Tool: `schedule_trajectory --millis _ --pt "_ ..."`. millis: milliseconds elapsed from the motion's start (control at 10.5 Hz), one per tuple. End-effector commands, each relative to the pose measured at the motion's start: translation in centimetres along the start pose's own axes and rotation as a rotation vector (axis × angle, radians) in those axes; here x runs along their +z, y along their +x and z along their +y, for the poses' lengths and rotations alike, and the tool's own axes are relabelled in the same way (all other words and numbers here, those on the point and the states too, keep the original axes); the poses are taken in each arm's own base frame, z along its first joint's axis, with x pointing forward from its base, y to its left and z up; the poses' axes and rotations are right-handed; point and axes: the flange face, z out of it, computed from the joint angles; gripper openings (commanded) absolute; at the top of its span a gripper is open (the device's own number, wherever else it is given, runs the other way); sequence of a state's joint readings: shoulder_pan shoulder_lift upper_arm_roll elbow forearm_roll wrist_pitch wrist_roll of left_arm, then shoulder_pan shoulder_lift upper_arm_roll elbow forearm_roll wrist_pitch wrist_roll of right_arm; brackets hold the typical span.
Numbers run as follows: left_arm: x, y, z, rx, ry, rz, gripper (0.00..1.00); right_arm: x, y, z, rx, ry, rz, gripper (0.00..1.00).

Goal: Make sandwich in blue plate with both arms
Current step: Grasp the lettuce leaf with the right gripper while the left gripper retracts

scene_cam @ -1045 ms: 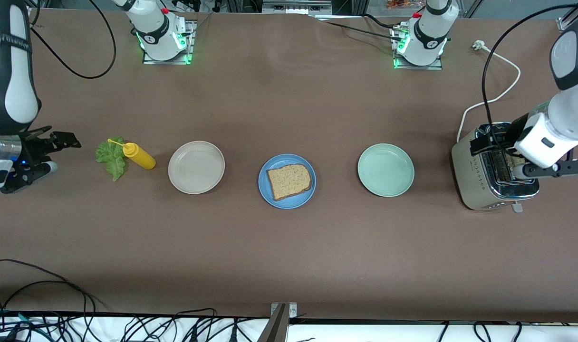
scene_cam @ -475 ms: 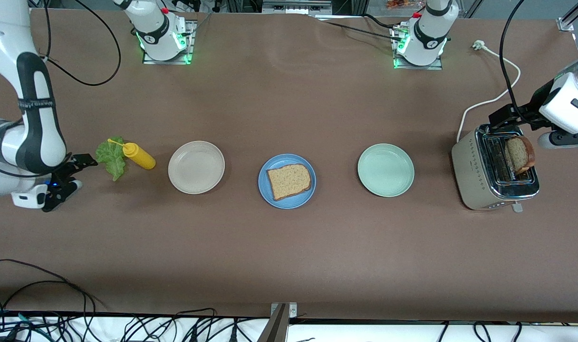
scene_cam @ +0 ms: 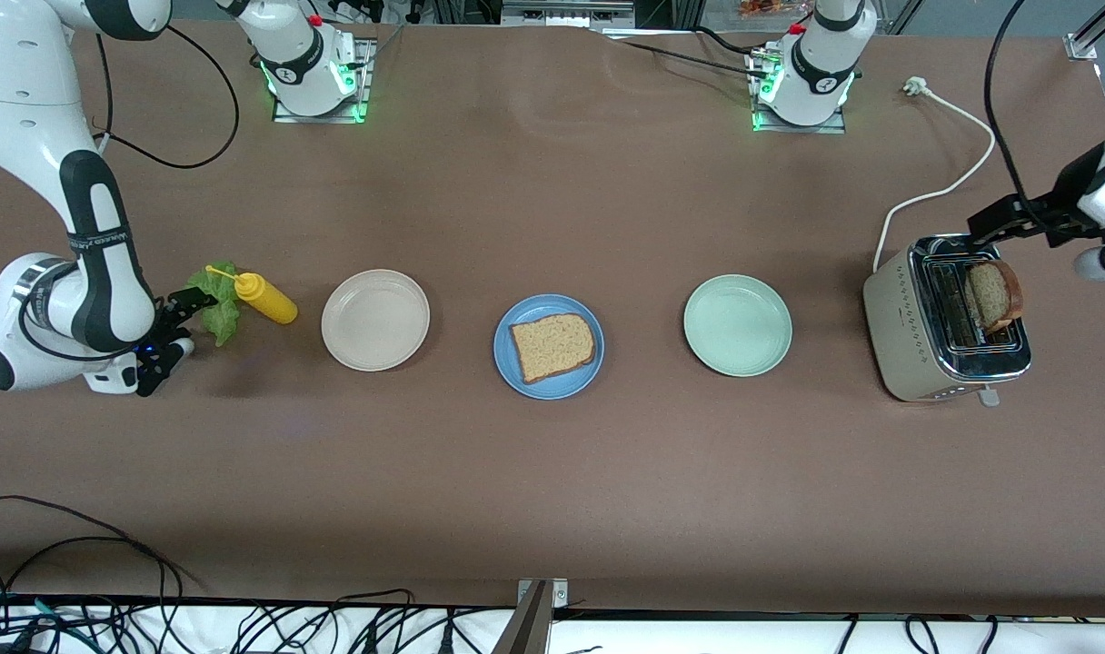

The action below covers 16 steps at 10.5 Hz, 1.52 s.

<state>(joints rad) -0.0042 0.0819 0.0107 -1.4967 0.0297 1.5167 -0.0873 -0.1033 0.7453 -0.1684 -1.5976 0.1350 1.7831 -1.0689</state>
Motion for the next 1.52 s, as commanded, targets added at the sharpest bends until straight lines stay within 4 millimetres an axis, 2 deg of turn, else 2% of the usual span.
schedule_trajectory --millis 0,95,190,380,570,855,1045,1235,1425 --pt "-1.7 -0.2 -0.6 0.015 0.022 0.019 1.0 1.6 0.3 0.3 -0.009 0.066 0.005 0.44" --pt "-1.7 -0.2 -0.6 0.014 0.017 0.019 1.0 1.6 0.3 0.3 -0.005 0.065 0.003 0.08" --pt "-1.9 -0.3 -0.6 0.014 0.017 0.022 1.0 1.6 0.3 0.3 -0.005 0.066 0.005 0.0" --pt "-2.0 -0.3 0.0 0.011 0.013 0.025 1.0 0.7 0.4 0.2 -0.008 0.06 -0.006 0.0" --pt "-2.0 -0.3 0.1 -0.033 0.011 0.025 1.0 -3.1 0.7 -0.1 -0.025 0.026 -0.038 0.0" --pt "-2.0 -0.3 0.2 -0.03 0.011 0.027 1.0 -10.0 0.8 -1.0 -0.054 -0.067 -0.099 0.0" --pt "-2.0 -0.3 0.3 -0.03 0.009 0.026 1.0 -14.6 1.1 -3.3 -0.06 -0.061 -0.114 0.0" --pt "-2.0 -0.3 0.4 -0.029 0.0 0.025 1.0 -16.9 1.3 -5.9 -0.024 -0.022 -0.151 0.0" --pt "-2.0 -0.3 0.3 -0.032 -0.018 0.023 1.0 -19.4 1.6 -10.2 0.039 0.002 -0.187 0.0"
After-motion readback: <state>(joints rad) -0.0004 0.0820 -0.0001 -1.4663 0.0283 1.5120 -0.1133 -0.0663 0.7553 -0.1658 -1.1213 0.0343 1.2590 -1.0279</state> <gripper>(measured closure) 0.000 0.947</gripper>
